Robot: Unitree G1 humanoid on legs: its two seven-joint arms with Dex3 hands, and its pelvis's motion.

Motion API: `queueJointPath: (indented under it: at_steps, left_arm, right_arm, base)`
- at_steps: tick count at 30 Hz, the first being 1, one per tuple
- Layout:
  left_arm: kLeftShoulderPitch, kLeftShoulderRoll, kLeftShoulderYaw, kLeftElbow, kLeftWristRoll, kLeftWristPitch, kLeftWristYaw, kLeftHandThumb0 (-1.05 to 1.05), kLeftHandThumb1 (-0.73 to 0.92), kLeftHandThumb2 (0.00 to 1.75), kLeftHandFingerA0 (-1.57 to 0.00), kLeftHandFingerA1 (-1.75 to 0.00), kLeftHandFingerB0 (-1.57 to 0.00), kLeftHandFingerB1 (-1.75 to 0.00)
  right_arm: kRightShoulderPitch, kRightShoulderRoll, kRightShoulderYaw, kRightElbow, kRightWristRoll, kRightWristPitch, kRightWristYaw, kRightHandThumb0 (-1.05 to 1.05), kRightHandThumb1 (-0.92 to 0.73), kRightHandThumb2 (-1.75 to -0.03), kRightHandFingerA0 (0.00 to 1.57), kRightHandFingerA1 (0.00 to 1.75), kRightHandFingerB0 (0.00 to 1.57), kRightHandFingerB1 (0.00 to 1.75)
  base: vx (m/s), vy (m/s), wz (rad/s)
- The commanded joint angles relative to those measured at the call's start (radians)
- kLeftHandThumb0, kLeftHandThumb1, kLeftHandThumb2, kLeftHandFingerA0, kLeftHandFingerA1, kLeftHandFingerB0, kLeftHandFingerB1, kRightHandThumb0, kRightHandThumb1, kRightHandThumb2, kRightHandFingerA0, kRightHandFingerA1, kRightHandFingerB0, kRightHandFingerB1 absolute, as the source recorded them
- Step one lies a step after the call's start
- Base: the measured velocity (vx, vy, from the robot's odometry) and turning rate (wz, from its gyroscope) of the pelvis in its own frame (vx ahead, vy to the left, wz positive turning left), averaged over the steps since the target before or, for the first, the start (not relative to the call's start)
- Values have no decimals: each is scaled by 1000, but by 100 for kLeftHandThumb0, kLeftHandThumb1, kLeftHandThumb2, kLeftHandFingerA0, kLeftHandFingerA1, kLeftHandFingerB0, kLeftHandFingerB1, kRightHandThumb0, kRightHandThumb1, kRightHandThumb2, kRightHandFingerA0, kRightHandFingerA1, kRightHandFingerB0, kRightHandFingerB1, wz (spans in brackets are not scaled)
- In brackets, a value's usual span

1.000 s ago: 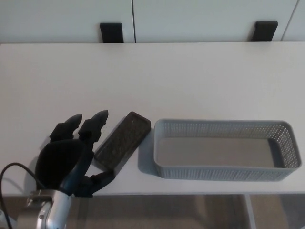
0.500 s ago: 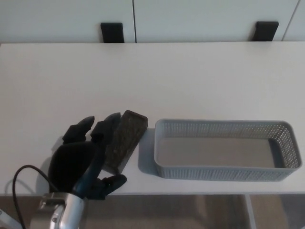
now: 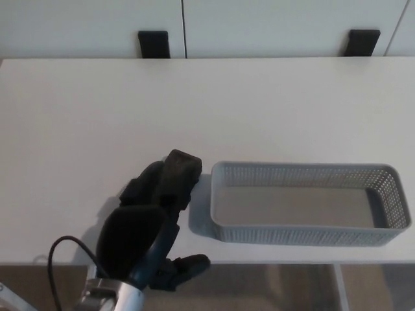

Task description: The robot walks towards a desk on which an eraser is kept on the left hand side and a container is kept on the right hand side. The robot picks up the eraser using its left hand and places it in the container.

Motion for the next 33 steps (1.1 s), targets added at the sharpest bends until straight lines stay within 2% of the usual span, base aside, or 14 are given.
queueJointPath:
  at_steps: [1, 7, 11, 14, 21, 22, 23, 29, 33]
  left_arm:
    - [-23, -14, -6, 20, 36, 73, -9, -75, 46, 75, 0, -2, -9, -9]
    - [-61, -20, 1, 78, 58, 92, 41, -74, 47, 77, 0, -5, -6, -7]
    - [-86, -11, 10, 105, 63, 79, 83, -73, 47, 77, 0, -6, -5, -8]
    - [-103, -10, 22, 113, 68, 84, 99, -70, 44, 76, 0, -9, -7, -13]
    - [-145, -15, 23, 153, 89, 113, 116, -70, 45, 76, 0, -6, -6, -11]
    - [-156, -12, 19, 172, 98, 114, 127, -69, 44, 75, 0, -8, -7, -12]
    - [-164, -11, 16, 184, 102, 117, 129, -69, 44, 75, 0, -9, -7, -13]
    - [-206, -19, -2, 257, 128, 152, 139, -71, 46, 77, 0, -7, -8, -13]
    - [-226, -20, -7, 291, 126, 165, 144, -70, 45, 77, 0, -11, -8, -16]
  right_arm:
    - [9, -8, -4, -16, 4, -20, 1, -24, -48, -54, 77, 75, 45, 53]
    - [16, 3, -13, -56, 13, 23, -8, -22, -48, -54, 75, 76, 46, 53]
    - [17, 0, -16, -46, 15, 8, 1, -23, -47, -53, 71, 73, 46, 52]
    - [13, -1, -17, -22, 14, -5, 5, -24, -47, -54, 72, 72, 46, 51]
    - [24, 3, -17, -34, 15, -5, 6, -23, -49, -54, 73, 73, 46, 52]
    - [24, -1, -11, -31, 5, -12, 2, -31, -40, -69, 70, 75, 44, 58]
    - [19, -4, -7, -20, -2, -17, -1, -25, -49, -54, 70, 71, 46, 52]
    - [3, -10, -4, 8, -9, -21, -11, -25, -49, -54, 77, 71, 47, 51]
    - [-4, -11, -3, 18, -9, -27, -9, -26, -49, -54, 75, 70, 47, 52]
  base:
    - [0, 0, 0]
    - [0, 0, 0]
    - [0, 0, 0]
    - [0, 0, 0]
    - [0, 0, 0]
    - [0, 0, 0]
    - [0, 0, 0]
    - [0, 0, 0]
    - [0, 0, 0]
